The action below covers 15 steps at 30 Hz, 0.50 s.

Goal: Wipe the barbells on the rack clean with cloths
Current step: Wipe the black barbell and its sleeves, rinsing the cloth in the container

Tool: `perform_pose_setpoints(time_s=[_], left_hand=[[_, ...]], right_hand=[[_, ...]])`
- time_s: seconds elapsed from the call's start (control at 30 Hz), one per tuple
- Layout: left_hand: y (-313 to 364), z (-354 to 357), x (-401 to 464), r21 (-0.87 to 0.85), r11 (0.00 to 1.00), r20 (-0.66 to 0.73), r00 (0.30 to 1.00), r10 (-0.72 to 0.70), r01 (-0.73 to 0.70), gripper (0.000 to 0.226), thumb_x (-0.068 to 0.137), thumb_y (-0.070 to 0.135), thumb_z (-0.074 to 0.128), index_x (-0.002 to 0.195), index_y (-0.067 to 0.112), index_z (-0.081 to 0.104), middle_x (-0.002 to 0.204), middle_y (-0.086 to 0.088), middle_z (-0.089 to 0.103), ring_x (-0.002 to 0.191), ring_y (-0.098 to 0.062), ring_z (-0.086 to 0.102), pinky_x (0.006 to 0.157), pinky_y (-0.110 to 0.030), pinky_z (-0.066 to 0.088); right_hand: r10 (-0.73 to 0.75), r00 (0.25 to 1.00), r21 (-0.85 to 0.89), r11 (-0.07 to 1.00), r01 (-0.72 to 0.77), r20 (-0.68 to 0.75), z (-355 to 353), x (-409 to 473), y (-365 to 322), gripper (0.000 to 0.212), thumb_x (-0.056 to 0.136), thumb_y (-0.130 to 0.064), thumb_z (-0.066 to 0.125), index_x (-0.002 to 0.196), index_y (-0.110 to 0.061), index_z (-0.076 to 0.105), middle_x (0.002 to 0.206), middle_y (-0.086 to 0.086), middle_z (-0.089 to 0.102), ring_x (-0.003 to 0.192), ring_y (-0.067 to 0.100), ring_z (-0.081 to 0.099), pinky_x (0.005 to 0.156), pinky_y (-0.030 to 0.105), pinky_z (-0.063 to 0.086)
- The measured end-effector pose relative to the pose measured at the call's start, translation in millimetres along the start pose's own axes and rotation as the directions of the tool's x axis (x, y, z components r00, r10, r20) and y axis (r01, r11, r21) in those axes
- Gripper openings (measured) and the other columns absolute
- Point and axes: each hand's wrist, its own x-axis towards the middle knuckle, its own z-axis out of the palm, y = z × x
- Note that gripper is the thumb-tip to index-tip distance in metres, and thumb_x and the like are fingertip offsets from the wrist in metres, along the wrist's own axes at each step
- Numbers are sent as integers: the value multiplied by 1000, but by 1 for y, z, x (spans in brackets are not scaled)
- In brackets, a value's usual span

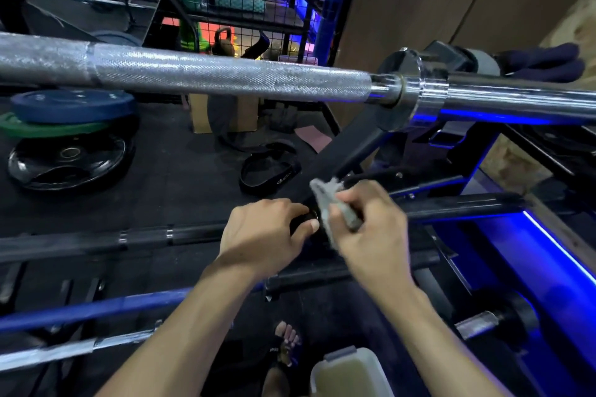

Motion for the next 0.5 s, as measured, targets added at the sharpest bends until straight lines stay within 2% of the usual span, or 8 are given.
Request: perform_pose_setpoints(time_s=[0.1,0.17,0.27,0.33,0.43,0.5], left_hand=[[-1,0,1,26,1000,1,1000,8,-8,34,98,63,39,113,44,63,104,15,66,99,-13,63,68,-34,39],[-1,1,2,27,1000,7,1000,7,-7,36,99,63,37,107,42,64,100,14,65,96,-13,62,66,-34,37],[0,0,0,18,1000,13,1000,4,-4,35,100,63,37,108,43,64,98,16,65,96,-11,62,66,-34,36],[0,-2,-1,15,1000,28,1000,1,-1,34,100,64,38,111,43,64,99,16,65,98,-11,61,66,-35,35],[0,-4,-1,-2,1000,45,999,-4,4,39,99,67,37,120,46,63,107,16,67,105,-11,61,71,-34,38],[-1,-4,-1,-8,1000,52,999,-9,9,40,99,67,38,124,47,62,111,16,68,108,-11,60,75,-34,42]], right_hand=[[-91,993,-95,991,98,75,9,-7,-2,18,88,-22,69,94,-11,56,97,0,54,71,21,57,59,24,40],[-73,993,-127,988,84,89,11,4,-3,19,89,-22,69,94,-13,53,97,1,55,71,24,58,58,27,40],[89,982,-122,990,-69,169,17,28,-10,24,91,-23,68,85,-23,44,93,-5,53,74,27,56,62,36,41],[166,959,-136,981,-137,231,27,48,-7,26,89,-22,68,80,-24,44,90,-5,57,80,26,56,66,35,36],[334,874,-233,936,-264,353,29,75,4,20,86,-24,66,74,-24,49,93,2,66,89,25,59,72,32,39],[364,843,-290,921,-261,396,22,78,15,19,84,-23,66,72,-23,51,87,1,65,91,27,60,72,30,39]])
